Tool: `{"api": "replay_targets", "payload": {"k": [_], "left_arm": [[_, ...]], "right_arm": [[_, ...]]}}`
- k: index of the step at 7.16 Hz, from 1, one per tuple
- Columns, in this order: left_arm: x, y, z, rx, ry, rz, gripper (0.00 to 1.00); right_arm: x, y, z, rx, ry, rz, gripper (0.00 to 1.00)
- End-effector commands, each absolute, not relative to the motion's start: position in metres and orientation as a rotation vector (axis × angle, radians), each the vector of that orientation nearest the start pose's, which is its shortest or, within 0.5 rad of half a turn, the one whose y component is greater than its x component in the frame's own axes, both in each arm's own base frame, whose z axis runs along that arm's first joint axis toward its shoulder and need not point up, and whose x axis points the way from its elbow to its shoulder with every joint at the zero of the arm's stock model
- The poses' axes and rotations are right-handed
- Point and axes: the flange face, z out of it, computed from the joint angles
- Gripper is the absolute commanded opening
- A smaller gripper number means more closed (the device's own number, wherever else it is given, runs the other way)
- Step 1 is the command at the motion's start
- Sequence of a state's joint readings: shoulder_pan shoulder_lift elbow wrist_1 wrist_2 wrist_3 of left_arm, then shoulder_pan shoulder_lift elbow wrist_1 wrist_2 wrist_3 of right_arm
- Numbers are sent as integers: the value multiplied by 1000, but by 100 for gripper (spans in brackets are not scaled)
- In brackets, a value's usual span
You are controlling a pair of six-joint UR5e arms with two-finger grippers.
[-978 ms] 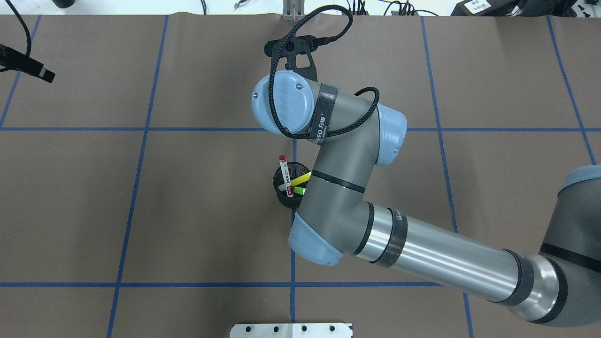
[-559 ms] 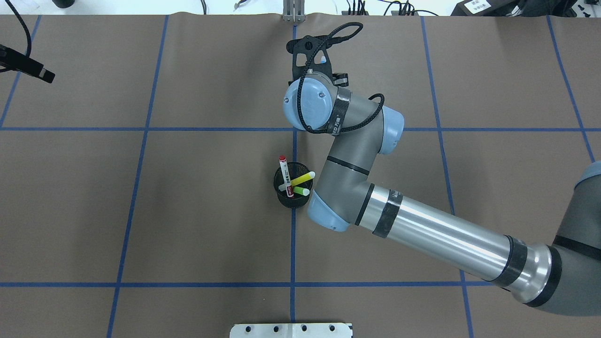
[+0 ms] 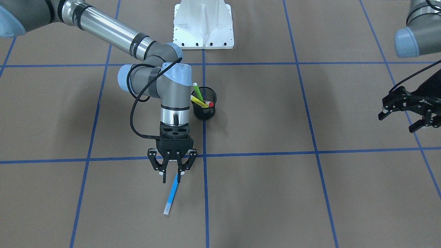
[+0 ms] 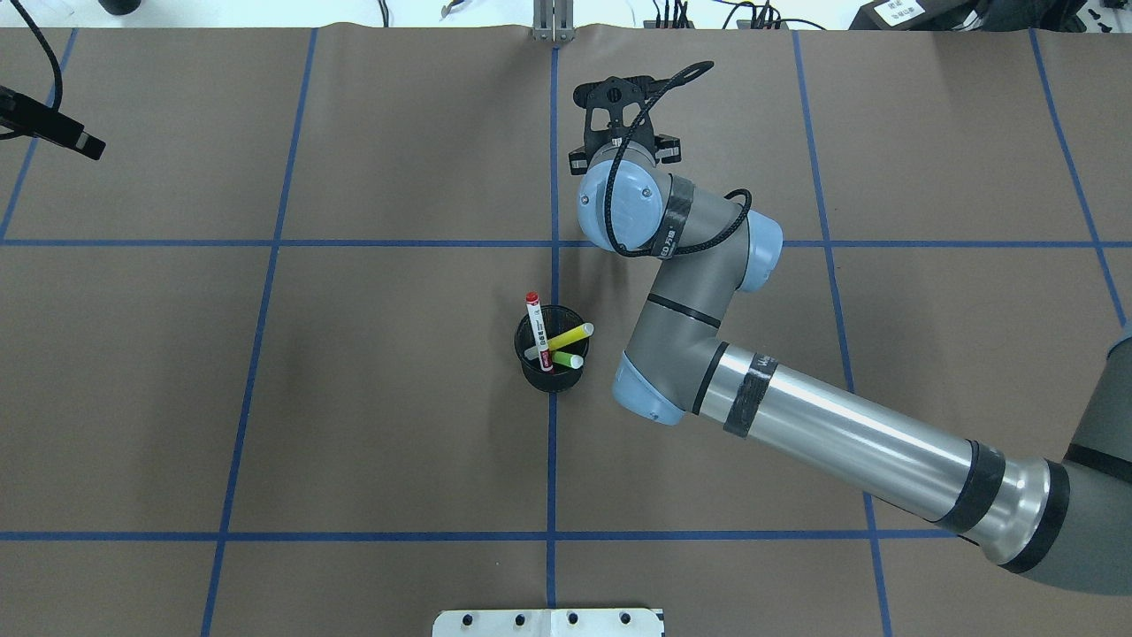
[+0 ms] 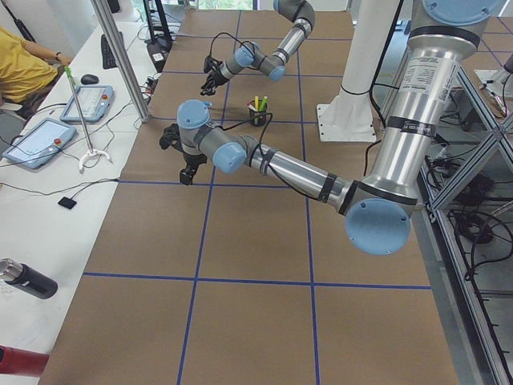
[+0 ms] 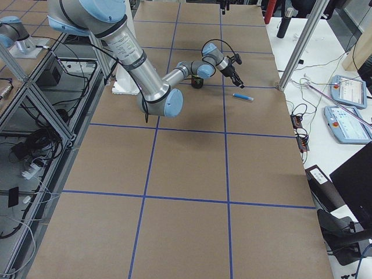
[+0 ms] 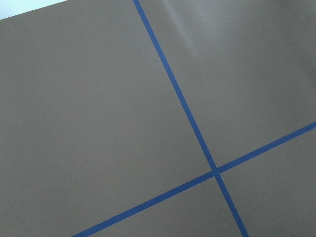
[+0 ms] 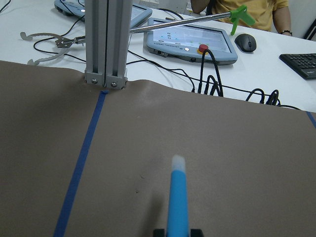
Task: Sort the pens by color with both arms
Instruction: 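Lift the blue marker out and lower it onto the table farther away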
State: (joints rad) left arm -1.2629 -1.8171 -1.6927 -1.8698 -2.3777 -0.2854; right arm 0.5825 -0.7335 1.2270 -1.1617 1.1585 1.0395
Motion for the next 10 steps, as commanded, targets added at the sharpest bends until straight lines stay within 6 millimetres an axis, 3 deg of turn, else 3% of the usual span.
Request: {"api": "replay_targets", "payload": {"k": [1, 4, 5, 6, 8, 9, 10], "left_arm": [[121, -581, 425, 377, 927, 289, 100], [123, -581, 419, 361, 938, 254, 100], [144, -578, 402, 282, 978, 132, 100], [170, -578, 374, 230, 1014, 51, 100], [248, -575, 307, 82, 1074, -66, 100], [298, -565, 265, 7, 1080, -79, 100], [331, -560, 227, -28, 1059, -94, 100]], "right_arm": [[-568, -582, 237, 799, -571, 244, 98], [-560, -589, 227, 674, -684, 221, 98], [-544, -601, 228, 584, -726, 197, 98], [-525, -609, 224, 479, -737, 179, 99], [-479, -619, 206, 323, -760, 167, 99], [-462, -624, 209, 241, -772, 155, 99], [-448, -630, 219, 173, -787, 128, 99]]}}
